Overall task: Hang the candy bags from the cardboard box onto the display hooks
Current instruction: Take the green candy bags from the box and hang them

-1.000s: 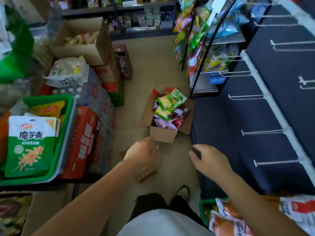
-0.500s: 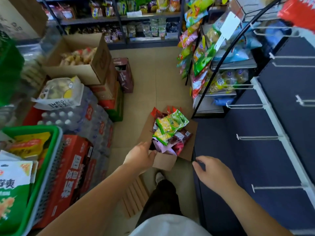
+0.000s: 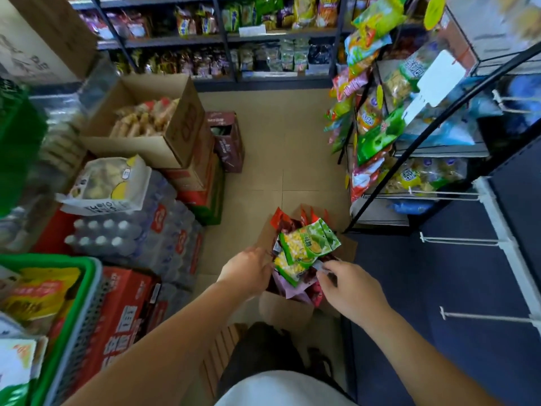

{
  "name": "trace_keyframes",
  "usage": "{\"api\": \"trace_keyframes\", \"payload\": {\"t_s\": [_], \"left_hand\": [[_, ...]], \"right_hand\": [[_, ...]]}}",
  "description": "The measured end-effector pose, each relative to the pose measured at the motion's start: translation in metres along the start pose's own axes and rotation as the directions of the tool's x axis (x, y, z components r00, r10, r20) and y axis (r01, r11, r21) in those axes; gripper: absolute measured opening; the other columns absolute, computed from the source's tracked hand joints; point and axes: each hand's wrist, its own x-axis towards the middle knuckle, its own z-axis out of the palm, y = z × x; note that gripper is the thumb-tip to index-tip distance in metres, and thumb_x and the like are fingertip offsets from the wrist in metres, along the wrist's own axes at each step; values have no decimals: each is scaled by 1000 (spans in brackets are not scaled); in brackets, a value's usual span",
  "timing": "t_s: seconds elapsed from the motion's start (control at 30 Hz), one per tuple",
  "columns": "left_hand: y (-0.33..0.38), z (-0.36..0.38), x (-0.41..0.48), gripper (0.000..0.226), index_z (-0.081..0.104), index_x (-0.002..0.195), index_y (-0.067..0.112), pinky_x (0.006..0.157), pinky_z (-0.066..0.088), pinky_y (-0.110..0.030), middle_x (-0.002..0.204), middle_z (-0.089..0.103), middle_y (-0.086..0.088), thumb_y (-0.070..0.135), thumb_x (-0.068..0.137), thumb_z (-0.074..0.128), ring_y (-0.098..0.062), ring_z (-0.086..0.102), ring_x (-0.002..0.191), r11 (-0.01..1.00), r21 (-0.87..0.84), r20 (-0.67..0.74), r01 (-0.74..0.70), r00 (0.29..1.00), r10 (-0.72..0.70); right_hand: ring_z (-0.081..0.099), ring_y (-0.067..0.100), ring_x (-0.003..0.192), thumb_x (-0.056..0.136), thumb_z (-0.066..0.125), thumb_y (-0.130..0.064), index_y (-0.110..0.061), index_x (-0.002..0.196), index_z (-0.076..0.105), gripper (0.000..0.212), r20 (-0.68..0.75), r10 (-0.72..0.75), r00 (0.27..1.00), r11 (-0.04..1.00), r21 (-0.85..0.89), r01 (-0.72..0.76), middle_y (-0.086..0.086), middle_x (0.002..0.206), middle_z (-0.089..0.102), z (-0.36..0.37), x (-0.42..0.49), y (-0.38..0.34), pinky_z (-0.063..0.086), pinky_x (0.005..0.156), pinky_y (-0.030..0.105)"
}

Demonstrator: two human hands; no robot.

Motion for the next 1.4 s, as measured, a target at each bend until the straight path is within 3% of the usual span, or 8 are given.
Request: {"api": "trace_keyframes", "payload": {"t_s": [0.33,0.53,0.67,0.77,0.97,1.17,1.3,1.4], "left_hand": [[-13,-7,58,45,51,138,20,94,55,-40,132,61,-5,45,100,46,-29,62,118,1000,23,67,-20,998,19],[-20,18,143,35,55,129,20,85,55,-38,123,64,-6,38,100,49,-28,65,109,985,42,208,-167,966,155],[-35,67,216,34,56,124,17,85,52,-39,124,62,-9,39,99,48,-31,63,110,957,53,255,-285,930,263],[-43,121,280,35,57,122,16,88,53,-40,126,59,-9,40,97,51,-33,62,113,933,64,251,-354,911,328],[-65,264,417,53,47,143,20,101,49,-43,141,51,-9,45,97,51,-33,53,128,895,68,195,-441,886,421],[-92,350,492,78,16,161,34,115,38,-44,161,35,-18,64,96,46,-37,37,146,887,21,166,-462,876,453],[-104,359,492,80,17,161,33,113,41,-43,159,39,-12,67,95,47,-32,38,147,865,-77,104,-495,859,501],[-109,354,489,68,35,154,31,109,46,-38,147,54,-4,53,94,58,-27,48,139,844,-220,80,-489,854,515]], "right_hand": [[70,18,90,102,49,-45,-22,111,70,32,5,6,1000,1000,-6,-6,-1,102,76,-3,73,-13,60,72,40],[69,18,96,102,50,-45,-32,125,67,32,7,182,983,983,20,-182,-6,98,74,31,144,3,48,64,32],[68,22,95,101,51,-43,-29,112,69,26,11,295,955,953,65,-295,-5,97,71,76,206,36,47,65,32],[69,24,100,102,53,-40,-26,116,69,27,-7,319,948,923,227,-309,-4,105,72,128,253,77,57,78,40],[56,27,133,100,64,-31,-9,144,56,50,-95,425,900,834,427,-349,11,147,57,260,337,185,46,109,41],[45,25,143,94,71,-43,-20,156,41,73,-212,490,846,798,500,-337,7,153,48,349,381,257,42,114,40],[57,22,133,71,75,-75,-34,154,36,101,-254,584,771,677,677,-289,-5,146,57,391,385,273,51,107,50],[68,22,115,84,86,-26,-24,146,46,74,-169,684,710,424,883,-199,1,128,68,388,380,255,59,93,47]]}}
